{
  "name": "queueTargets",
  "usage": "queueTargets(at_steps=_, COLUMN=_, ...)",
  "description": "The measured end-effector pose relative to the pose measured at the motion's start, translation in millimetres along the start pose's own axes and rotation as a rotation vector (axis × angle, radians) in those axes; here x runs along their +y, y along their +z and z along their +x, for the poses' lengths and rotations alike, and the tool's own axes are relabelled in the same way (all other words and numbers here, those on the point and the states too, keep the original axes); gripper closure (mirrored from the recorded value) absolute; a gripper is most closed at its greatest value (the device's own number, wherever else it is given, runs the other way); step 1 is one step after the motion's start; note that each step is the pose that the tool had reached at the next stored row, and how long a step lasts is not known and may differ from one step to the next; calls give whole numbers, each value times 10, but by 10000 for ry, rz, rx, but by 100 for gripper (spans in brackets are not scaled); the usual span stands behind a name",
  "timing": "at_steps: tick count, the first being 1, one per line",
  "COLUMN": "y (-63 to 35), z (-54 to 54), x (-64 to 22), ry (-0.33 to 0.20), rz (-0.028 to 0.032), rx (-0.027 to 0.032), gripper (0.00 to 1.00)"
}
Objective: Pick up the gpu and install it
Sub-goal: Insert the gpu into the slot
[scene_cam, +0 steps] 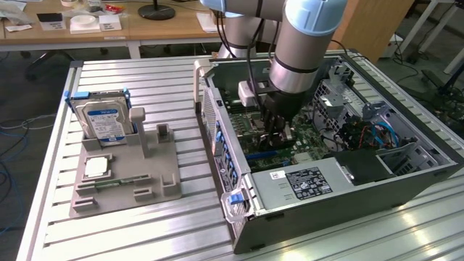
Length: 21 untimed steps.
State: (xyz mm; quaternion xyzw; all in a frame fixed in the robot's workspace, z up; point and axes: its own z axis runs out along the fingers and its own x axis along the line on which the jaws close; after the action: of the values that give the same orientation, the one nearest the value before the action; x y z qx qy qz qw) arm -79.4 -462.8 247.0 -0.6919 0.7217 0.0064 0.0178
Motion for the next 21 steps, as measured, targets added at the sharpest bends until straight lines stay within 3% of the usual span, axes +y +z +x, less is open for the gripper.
queueTargets(at_steps=7, y=0, z=22, x=0, ry=1, rz=0, rx=-1, gripper=72)
queueTargets(at_steps=21, y=27, z=20, x=-4, ry=20, rz=-118, rx=4, gripper=72)
